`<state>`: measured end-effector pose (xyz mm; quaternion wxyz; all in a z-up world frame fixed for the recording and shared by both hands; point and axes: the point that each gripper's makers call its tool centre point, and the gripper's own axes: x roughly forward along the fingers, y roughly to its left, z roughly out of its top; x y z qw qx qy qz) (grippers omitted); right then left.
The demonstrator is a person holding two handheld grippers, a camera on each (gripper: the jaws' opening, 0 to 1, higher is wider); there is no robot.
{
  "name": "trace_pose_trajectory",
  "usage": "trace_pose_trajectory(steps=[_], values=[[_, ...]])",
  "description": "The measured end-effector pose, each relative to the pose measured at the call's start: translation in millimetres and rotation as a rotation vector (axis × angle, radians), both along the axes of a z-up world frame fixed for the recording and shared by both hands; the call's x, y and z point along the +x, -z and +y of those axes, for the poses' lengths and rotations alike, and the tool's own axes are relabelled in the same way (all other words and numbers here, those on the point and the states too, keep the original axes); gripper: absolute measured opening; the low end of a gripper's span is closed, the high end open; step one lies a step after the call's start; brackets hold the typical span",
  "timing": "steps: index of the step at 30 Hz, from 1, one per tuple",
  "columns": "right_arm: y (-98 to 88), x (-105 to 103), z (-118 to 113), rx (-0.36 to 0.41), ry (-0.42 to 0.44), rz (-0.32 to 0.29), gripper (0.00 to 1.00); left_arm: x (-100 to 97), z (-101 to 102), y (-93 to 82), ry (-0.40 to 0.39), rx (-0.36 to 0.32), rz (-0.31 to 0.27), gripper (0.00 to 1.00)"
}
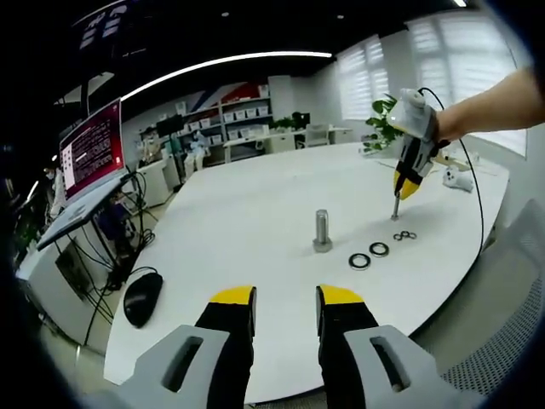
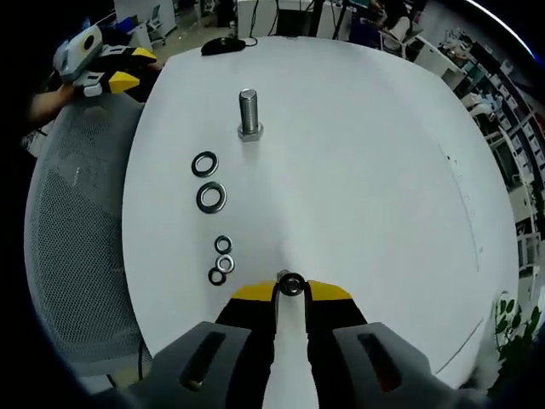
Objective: Place the washer onto the threaded stud by aligning its center hole with the stud, sliding it down to the base, and recovering from edge contact or off-axis alignment until the washer reaches the visible bottom stop.
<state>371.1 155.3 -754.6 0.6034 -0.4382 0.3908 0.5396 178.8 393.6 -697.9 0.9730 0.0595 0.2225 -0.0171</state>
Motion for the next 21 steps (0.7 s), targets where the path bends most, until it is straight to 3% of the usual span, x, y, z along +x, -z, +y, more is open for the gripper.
trace_pose_trajectory(steps=[12,21], values=[[34.6,0,0,-0.034,0.007,0.031,0.14,-1.1,2,5.5,-0.007,-0.004,0.026,0.24],[40.7,1,-3,-0.040,-0.006,0.027,0.16,-0.9,2,4.7,-0.009,-0.023,0.022,0.23]])
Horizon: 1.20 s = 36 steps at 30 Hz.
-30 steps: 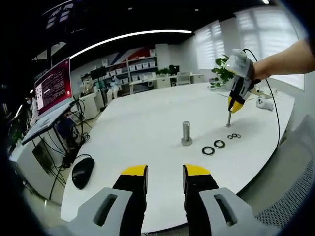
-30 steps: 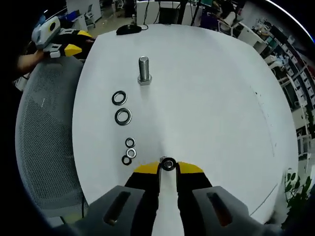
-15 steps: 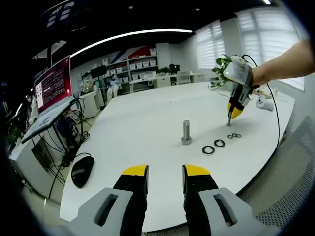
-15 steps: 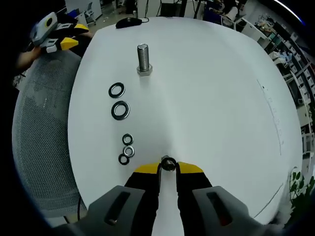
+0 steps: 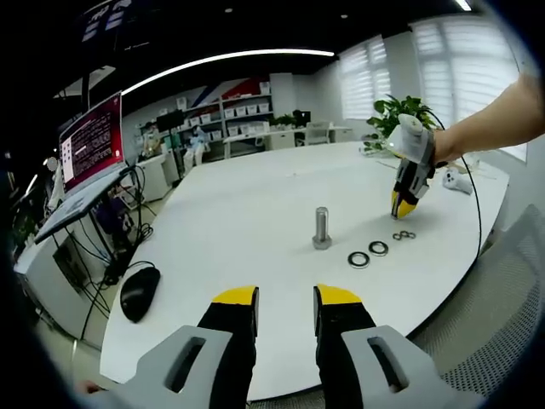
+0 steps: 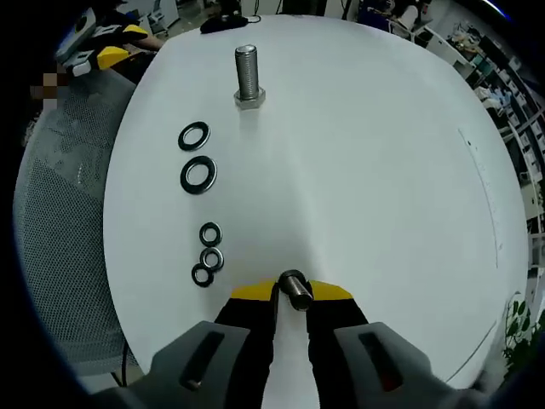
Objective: Place the washer onto the threaded stud by aligning its center hole with the stud, sliding it down to the base, and recovering from edge contact or off-axis alignment until the washer reaches the visible bottom stop.
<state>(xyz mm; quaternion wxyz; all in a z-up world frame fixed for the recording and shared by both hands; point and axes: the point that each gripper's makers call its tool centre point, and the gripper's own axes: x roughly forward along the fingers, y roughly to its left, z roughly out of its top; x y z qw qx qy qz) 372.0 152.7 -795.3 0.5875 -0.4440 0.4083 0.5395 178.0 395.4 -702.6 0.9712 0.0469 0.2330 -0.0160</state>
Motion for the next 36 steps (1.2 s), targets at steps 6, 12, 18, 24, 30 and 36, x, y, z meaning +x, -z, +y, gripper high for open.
trace_pose_trajectory(steps=[6,12,18,24,30,36], values=[[-7.6,0,-3,0.039,0.059,-0.019,0.26,0.2,0,-0.2,-0.004,-0.002,-0.001,0.23],[-16.2,-8,-4,0.100,0.124,-0.018,0.27,0.3,0,-0.9,-0.004,-0.003,-0.005,0.23],[-24.4,-16,-8,0.128,0.152,-0.022,0.27,-0.4,-1,0.1,0.000,-0.006,0.003,0.22],[-32.6,-24,-6,0.189,0.163,-0.077,0.27,-0.6,1,-0.8,-0.008,-0.006,-0.003,0.22],[-32.7,-28,-9,0.204,0.199,-0.090,0.26,-0.9,-1,-0.4,-0.004,-0.009,-0.001,0.22],[-23.3,-44,-11,0.194,0.204,-0.034,0.26,-1.3,-1,0.2,-0.006,-0.007,0.002,0.22]])
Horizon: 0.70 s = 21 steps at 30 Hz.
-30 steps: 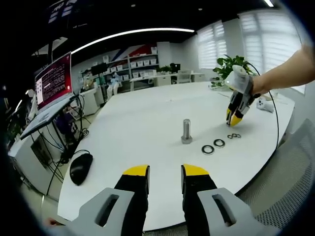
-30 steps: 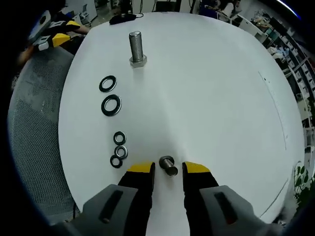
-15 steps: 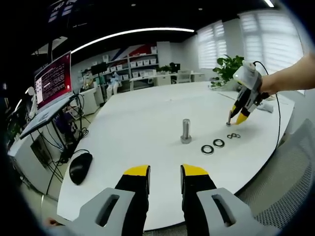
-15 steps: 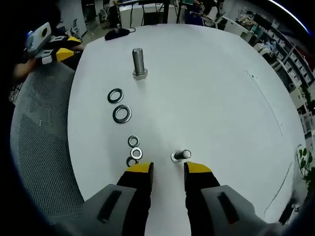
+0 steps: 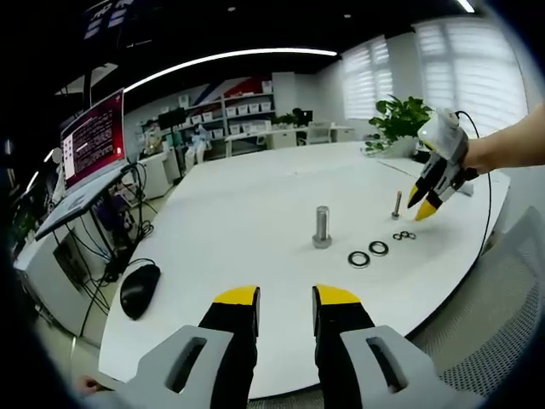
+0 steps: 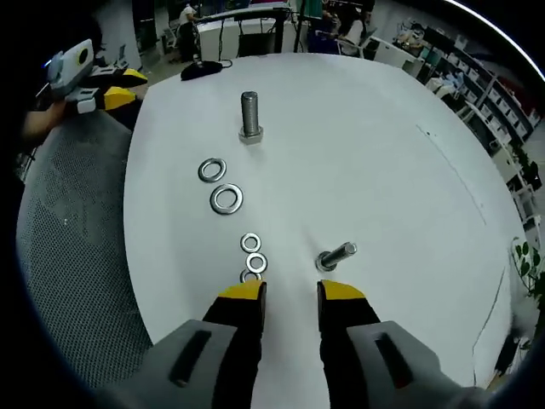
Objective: Place the washer onto the threaded stud by aligning its center hole with the stud, sliding it down to the base, and recovering from edge contact or off-axis alignment until the washer reaches the visible bottom stop.
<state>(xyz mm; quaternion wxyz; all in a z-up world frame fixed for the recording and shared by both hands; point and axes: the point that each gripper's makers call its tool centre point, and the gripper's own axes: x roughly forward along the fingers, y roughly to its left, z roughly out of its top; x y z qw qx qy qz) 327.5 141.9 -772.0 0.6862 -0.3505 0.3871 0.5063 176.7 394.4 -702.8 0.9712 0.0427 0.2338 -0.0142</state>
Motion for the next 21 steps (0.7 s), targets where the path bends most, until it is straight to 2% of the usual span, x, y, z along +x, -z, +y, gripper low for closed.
trace_pose_trajectory(steps=[2,9,17,21], values=[[4.9,-10,-1,-0.015,-0.024,0.036,0.26,-0.1,0,-0.3,0.000,0.001,-0.001,0.22],[16.0,-29,0,-0.039,-0.061,0.085,0.25,-0.1,-1,0.3,0.002,0.005,0.005,0.23],[19.0,-37,4,-0.052,-0.091,0.116,0.25,-0.1,0,-1.4,-0.002,0.004,-0.003,0.23],[21.6,-38,7,-0.075,-0.121,0.105,0.25,0.3,0,-1.9,-0.005,0.004,-0.008,0.22]])
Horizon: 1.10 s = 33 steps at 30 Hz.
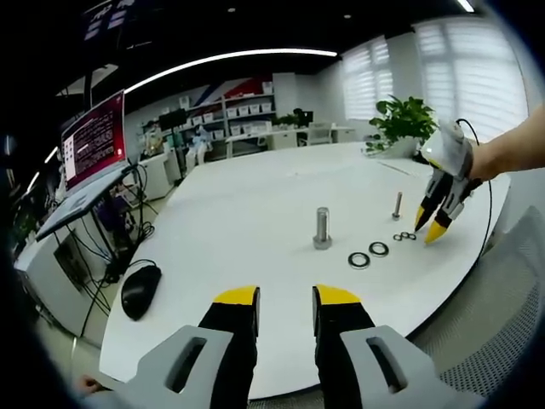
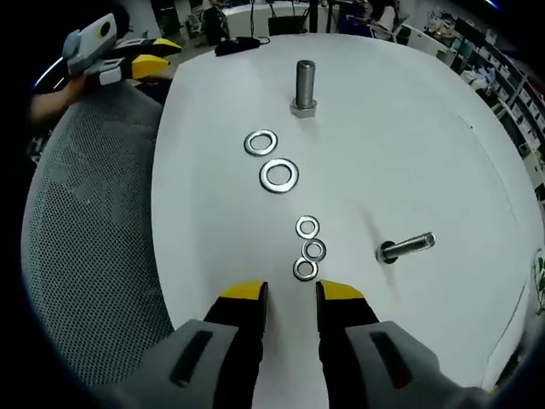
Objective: Place the washer onto the threaded stud by aligning its center hole with the stud, sliding it down to the base, and recovering from edge contact or off-axis alignment until the washer reaches the visible bottom stop.
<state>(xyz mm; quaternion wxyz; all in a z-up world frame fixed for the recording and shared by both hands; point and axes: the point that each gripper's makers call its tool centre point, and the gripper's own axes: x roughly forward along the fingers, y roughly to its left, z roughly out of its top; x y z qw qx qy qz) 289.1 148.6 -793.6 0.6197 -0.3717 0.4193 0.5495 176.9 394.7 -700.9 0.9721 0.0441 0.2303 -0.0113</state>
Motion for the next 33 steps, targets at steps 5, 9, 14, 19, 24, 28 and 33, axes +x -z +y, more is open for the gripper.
trace_pose_trajectory(steps=[5,9,14,19,24,28,33], values=[[3.0,2,4,-0.008,-0.008,-0.014,0.25,-0.1,0,-1.1,-0.001,-0.002,-0.006,0.22],[3.8,6,7,0.000,0.011,-0.009,0.24,-0.2,1,-0.8,-0.001,-0.003,-0.005,0.22],[3.9,10,6,0.009,0.033,-0.009,0.20,-0.1,1,-1.2,-0.002,-0.005,-0.008,0.22],[4.4,10,8,-0.007,0.012,-0.019,0.18,-0.2,1,-0.9,-0.003,-0.005,-0.007,0.22],[4.4,9,9,-0.030,-0.017,-0.027,0.17,-0.2,1,-0.4,-0.002,-0.005,-0.003,0.22],[5.0,9,9,-0.068,-0.020,-0.023,0.17,-0.4,0,0.0,0.000,-0.005,0.000,0.22],[5.9,10,10,-0.107,-0.039,-0.016,0.17,-0.3,0,0.6,0.000,-0.005,0.002,0.22]])
